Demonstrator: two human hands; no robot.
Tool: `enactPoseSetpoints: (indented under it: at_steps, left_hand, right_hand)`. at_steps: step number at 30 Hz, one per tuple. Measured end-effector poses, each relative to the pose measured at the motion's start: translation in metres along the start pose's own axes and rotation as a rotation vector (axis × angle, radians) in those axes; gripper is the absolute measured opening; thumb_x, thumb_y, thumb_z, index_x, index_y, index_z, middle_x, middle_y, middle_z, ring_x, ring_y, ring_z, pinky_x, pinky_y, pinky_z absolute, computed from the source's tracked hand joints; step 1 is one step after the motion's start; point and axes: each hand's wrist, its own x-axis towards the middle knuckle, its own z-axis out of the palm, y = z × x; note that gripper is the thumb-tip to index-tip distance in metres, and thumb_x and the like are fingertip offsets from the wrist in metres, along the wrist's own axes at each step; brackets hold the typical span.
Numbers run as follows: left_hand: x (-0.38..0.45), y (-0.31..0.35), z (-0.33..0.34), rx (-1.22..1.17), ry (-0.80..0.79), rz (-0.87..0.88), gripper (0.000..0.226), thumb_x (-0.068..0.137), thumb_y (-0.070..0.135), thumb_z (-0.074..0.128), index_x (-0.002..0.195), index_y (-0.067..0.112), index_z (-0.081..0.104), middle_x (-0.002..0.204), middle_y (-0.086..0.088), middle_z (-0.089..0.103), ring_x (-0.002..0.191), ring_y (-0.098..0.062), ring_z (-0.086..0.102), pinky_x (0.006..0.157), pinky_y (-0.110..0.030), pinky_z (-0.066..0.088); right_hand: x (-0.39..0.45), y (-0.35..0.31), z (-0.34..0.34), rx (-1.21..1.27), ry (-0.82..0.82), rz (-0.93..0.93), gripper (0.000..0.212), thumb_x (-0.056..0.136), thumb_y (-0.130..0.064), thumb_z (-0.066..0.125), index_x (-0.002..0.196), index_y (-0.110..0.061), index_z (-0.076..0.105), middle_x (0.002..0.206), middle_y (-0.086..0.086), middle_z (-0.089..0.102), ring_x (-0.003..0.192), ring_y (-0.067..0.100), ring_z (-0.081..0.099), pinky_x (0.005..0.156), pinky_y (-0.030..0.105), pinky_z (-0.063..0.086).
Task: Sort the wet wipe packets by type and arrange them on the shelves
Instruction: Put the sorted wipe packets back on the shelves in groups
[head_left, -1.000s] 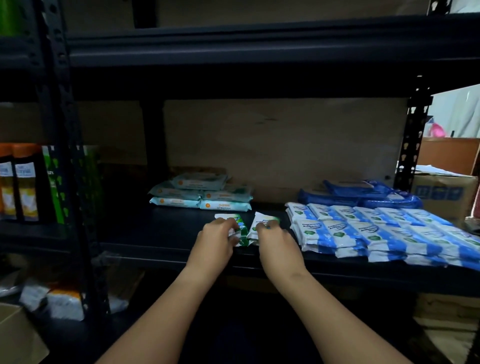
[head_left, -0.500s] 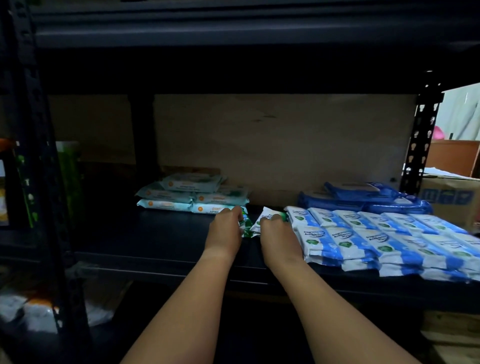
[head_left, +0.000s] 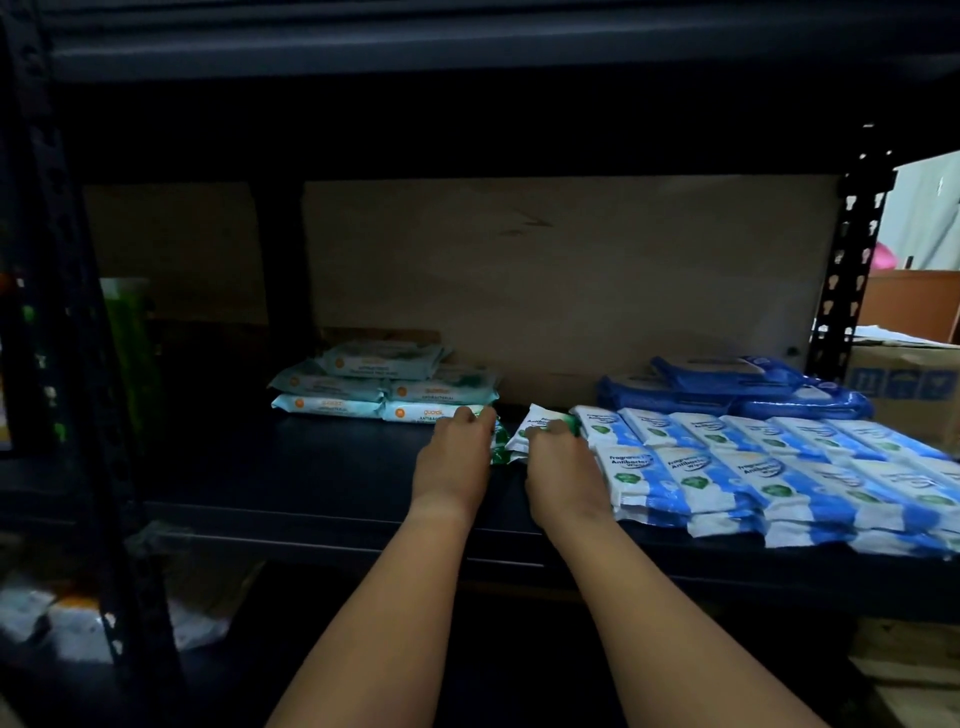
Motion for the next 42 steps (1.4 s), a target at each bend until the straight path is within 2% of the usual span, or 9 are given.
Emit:
enactPoseSetpoints:
  at_steps: [9,15,19,22,26,31,35,38,42]
  left_hand:
    - [-0.003,-0.001,0.001,-0.017,0.025,-0.027,0.038,0.094,0.004,0.059,0.127,0.019,0.050,0.126,-0.006,0.051,0.119,-0.027,0.045,0.069,-0.036,0.048]
    - [-0.045,0.006,-0.017,-0.322,0.249,0.053,0.033,0.091,0.008,0.062,0.123,0.017,0.056,0.120,-0.005,0.051,0.111,-0.026,0.050,0.084,-0.044,0.049]
    - [-0.111,-0.005,-0.024,-0.121,0.433,0.016,0.037,0.086,0.024,0.071,0.121,0.026,0.059,0.115,-0.001,0.052,0.103,-0.022,0.052,0.090,-0.044,0.038]
    - [-0.163,-0.031,-0.023,-0.033,0.429,-0.018,0.034,0.085,0.028,0.072,0.117,0.029,0.060,0.113,0.006,0.054,0.104,-0.019,0.053,0.095,-0.042,0.034]
    - [-0.234,-0.077,-0.010,0.059,0.136,-0.069,0.032,0.090,0.031,0.065,0.119,0.034,0.054,0.110,0.015,0.052,0.109,-0.014,0.049,0.099,-0.040,0.034]
    - [-0.315,-0.125,0.016,0.107,-0.323,-0.285,0.038,0.093,0.028,0.057,0.128,0.036,0.045,0.121,0.012,0.051,0.119,-0.019,0.045,0.096,-0.038,0.036]
    - [-0.377,-0.166,0.055,0.016,-0.662,-0.437,0.045,0.086,0.009,0.057,0.117,0.039,0.046,0.119,-0.001,0.057,0.112,-0.029,0.057,0.090,-0.044,0.049]
    - [-0.413,-0.198,0.085,-0.124,-0.938,-0.489,0.059,0.090,-0.003,0.052,0.140,0.027,0.047,0.137,-0.009,0.052,0.115,-0.028,0.059,0.092,-0.043,0.053]
    - [-0.430,-0.212,0.107,-0.081,-1.026,-0.452,0.073,0.090,-0.008,0.052,0.152,0.025,0.034,0.156,-0.009,0.033,0.139,-0.029,0.038,0.104,-0.037,0.044]
  right_hand:
    - [-0.002,-0.005,0.001,0.010,0.053,-0.013,0.045,0.094,0.004,0.050,0.137,-0.010,0.051,0.132,0.017,0.048,0.107,0.036,0.063,0.083,0.044,0.053]
    - [-0.037,-0.017,-0.011,-0.111,0.121,-0.018,0.041,0.099,-0.004,0.041,0.140,-0.004,0.041,0.142,0.022,0.042,0.096,0.034,0.070,0.067,0.038,0.050]
    - [-0.082,-0.028,-0.006,-0.141,0.281,-0.086,0.031,0.087,-0.012,0.059,0.117,-0.008,0.060,0.114,0.016,0.060,0.085,0.033,0.066,0.059,0.039,0.053]
    - [-0.113,-0.035,0.002,-0.139,0.403,-0.191,0.033,0.074,-0.017,0.067,0.106,-0.009,0.063,0.104,0.016,0.062,0.097,0.039,0.057,0.078,0.047,0.049]
    - [-0.167,-0.050,0.036,0.014,0.365,-0.232,0.042,0.081,-0.026,0.070,0.120,-0.015,0.061,0.123,0.011,0.057,0.122,0.036,0.047,0.103,0.048,0.042]
    - [-0.228,-0.069,0.117,0.183,-0.101,-0.171,0.052,0.094,-0.035,0.060,0.142,-0.022,0.044,0.133,0.003,0.050,0.124,0.027,0.044,0.103,0.040,0.041]
    - [-0.265,-0.073,0.194,0.260,-0.458,-0.105,0.057,0.098,-0.035,0.058,0.148,-0.023,0.034,0.139,0.003,0.048,0.127,0.029,0.043,0.103,0.042,0.043]
    - [-0.293,-0.080,0.262,0.270,-0.718,-0.063,0.060,0.094,-0.036,0.064,0.146,-0.019,0.039,0.138,0.009,0.052,0.126,0.032,0.048,0.101,0.038,0.046]
    - [-0.324,-0.090,0.323,0.342,-0.968,0.074,0.076,0.084,-0.041,0.074,0.146,-0.015,0.039,0.130,0.016,0.057,0.121,0.035,0.056,0.093,0.036,0.051]
